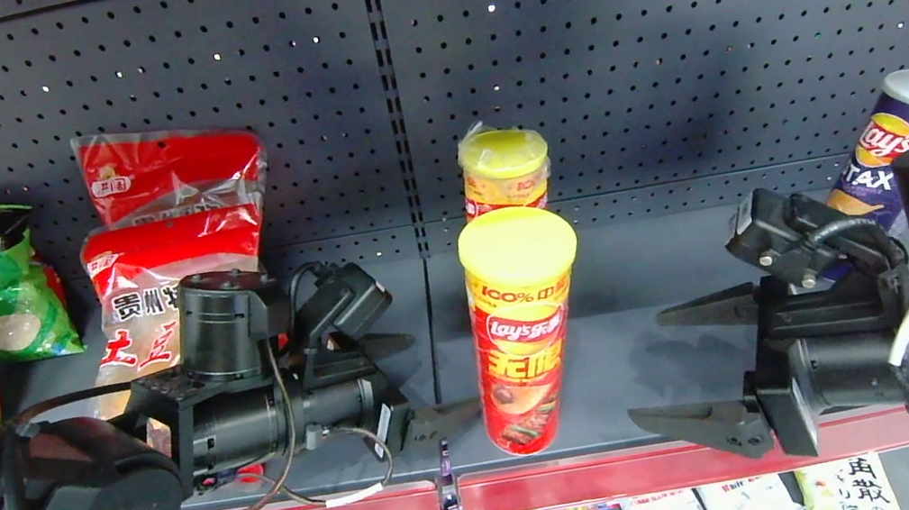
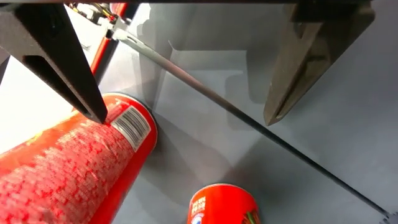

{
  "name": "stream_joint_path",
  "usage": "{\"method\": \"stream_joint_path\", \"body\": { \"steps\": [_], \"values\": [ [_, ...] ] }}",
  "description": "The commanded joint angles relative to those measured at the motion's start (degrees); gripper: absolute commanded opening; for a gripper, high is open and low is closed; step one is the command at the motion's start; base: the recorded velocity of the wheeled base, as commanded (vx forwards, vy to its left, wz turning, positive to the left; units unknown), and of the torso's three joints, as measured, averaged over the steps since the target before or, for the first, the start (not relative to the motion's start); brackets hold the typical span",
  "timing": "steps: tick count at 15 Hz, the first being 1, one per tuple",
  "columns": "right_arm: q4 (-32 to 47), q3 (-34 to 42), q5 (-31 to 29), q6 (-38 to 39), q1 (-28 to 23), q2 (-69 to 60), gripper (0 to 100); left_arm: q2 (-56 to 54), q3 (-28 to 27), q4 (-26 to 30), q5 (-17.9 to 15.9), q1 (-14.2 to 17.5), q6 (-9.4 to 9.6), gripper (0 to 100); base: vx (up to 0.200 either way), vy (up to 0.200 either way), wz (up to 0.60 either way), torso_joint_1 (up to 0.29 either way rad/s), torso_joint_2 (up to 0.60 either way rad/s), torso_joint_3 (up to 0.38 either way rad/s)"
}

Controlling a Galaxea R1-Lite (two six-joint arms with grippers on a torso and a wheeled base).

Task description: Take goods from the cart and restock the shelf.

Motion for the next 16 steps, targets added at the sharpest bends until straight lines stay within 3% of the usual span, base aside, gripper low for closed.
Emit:
{"method": "stream_joint_path", "body": {
  "steps": [1,16],
  "values": [
    [0.0,0.1,0.0,0.0,0.0,-1.0,100,0.3,-0.3,0.0,0.0,0.0,-0.01,100,0.0,0.0,0.0,0.0,0.0,0.0],
    [0.0,0.0,-0.4,0.6,-0.4,-2.7,100,1.9,-1.9,0.0,0.0,-0.6,0.07,100,0.0,0.0,0.0,0.0,0.0,0.0]
  ]
}}
